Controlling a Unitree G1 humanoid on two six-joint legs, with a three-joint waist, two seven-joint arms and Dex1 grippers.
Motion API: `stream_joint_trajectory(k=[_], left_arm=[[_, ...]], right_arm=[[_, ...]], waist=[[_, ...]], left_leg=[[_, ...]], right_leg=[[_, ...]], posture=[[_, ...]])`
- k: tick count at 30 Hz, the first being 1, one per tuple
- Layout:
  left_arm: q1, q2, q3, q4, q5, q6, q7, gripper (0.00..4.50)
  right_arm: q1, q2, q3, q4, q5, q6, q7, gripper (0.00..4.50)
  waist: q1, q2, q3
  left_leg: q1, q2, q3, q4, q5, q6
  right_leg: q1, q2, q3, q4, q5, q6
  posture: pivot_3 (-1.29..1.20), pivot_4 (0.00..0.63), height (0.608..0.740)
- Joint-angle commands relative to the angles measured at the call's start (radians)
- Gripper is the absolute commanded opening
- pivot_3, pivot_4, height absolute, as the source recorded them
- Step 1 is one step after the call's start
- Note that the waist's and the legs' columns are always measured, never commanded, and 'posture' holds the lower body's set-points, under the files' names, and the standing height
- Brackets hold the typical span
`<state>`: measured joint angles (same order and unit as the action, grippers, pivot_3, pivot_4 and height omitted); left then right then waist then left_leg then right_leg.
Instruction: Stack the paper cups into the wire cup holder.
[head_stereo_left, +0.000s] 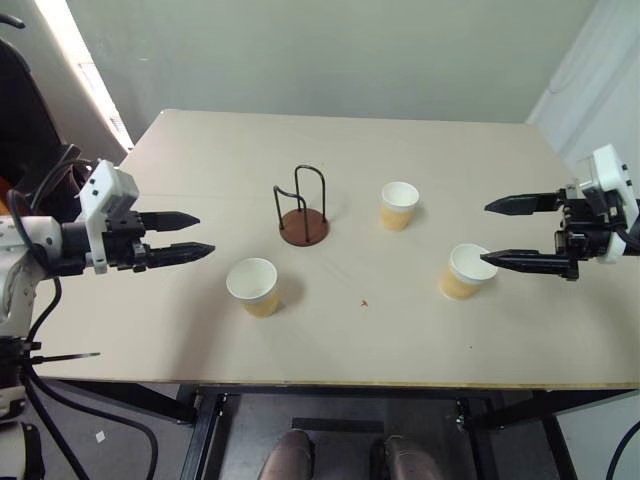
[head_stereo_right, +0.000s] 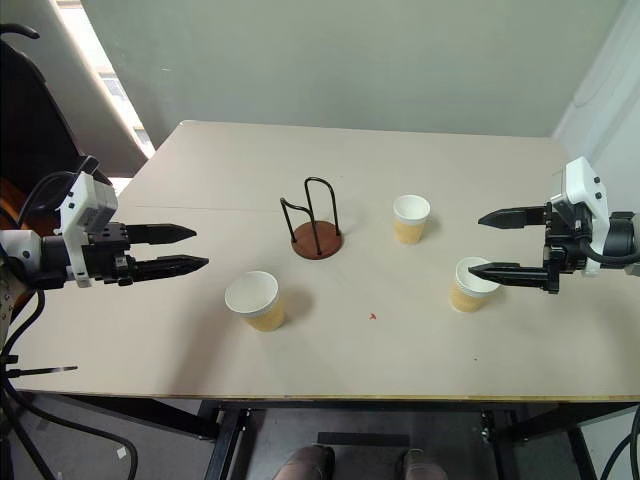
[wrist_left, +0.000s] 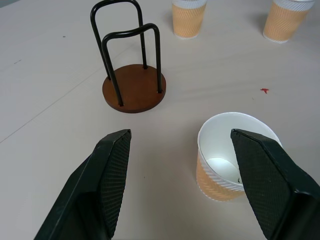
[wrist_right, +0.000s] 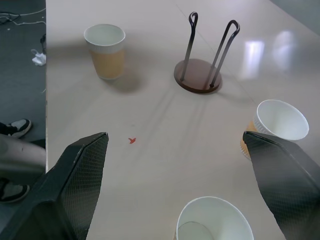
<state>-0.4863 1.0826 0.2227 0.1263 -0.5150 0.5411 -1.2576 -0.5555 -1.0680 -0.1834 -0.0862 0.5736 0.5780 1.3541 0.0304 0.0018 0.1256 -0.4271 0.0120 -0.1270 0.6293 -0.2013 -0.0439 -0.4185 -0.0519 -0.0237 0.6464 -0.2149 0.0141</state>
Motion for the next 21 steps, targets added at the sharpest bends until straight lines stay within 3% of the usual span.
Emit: stream_joint_trajectory(k=[1, 8, 13, 21], left_arm=[[-0.011, 0.005, 0.024, -0.017, -0.003, -0.005, 0.008, 3.4], [0.005, 0.011, 0.043, -0.04, -0.027, 0.031, 0.011, 3.4], [-0.006, 0.006, 0.042, -0.033, -0.028, 0.046, 0.035, 4.46], [-0.194, -0.132, -0.109, 0.156, 0.184, -0.134, 0.208, 4.46]], right_arm=[[-0.016, -0.016, -0.011, 0.002, -0.008, -0.02, -0.005, 4.5], [-0.033, -0.013, 0.003, 0.015, -0.013, -0.027, 0.002, 4.5], [-0.039, -0.013, 0.008, 0.022, -0.016, -0.033, 0.006, 4.5], [-0.071, 0.051, 0.024, -0.059, -0.007, 0.006, -0.1, 4.5]], waist=[[0.0, 0.0, 0.0], [0.0, 0.0, 0.0], [0.0, 0.0, 0.0], [0.002, 0.0, 0.0]], left_leg=[[0.0, 0.0, 0.0, 0.0, 0.0, 0.0], [0.0, 0.0, 0.0, 0.0, 0.0, 0.0], [0.0, 0.0, 0.0, 0.0, 0.0, 0.0], [0.002, 0.0, 0.0, 0.0, 0.003, 0.002]], right_leg=[[0.0, 0.0, 0.0, 0.0, 0.0, 0.0], [0.0, 0.0, 0.0, 0.0, 0.0, 0.001], [0.0, 0.0, 0.0, 0.0, 0.0, 0.001], [0.002, 0.0, 0.0, 0.0, 0.001, 0.002]], posture=[[0.0, 0.15, 0.74], [0.0, 0.15, 0.74], [0.0, 0.15, 0.74], [0.0, 0.15, 0.74]])
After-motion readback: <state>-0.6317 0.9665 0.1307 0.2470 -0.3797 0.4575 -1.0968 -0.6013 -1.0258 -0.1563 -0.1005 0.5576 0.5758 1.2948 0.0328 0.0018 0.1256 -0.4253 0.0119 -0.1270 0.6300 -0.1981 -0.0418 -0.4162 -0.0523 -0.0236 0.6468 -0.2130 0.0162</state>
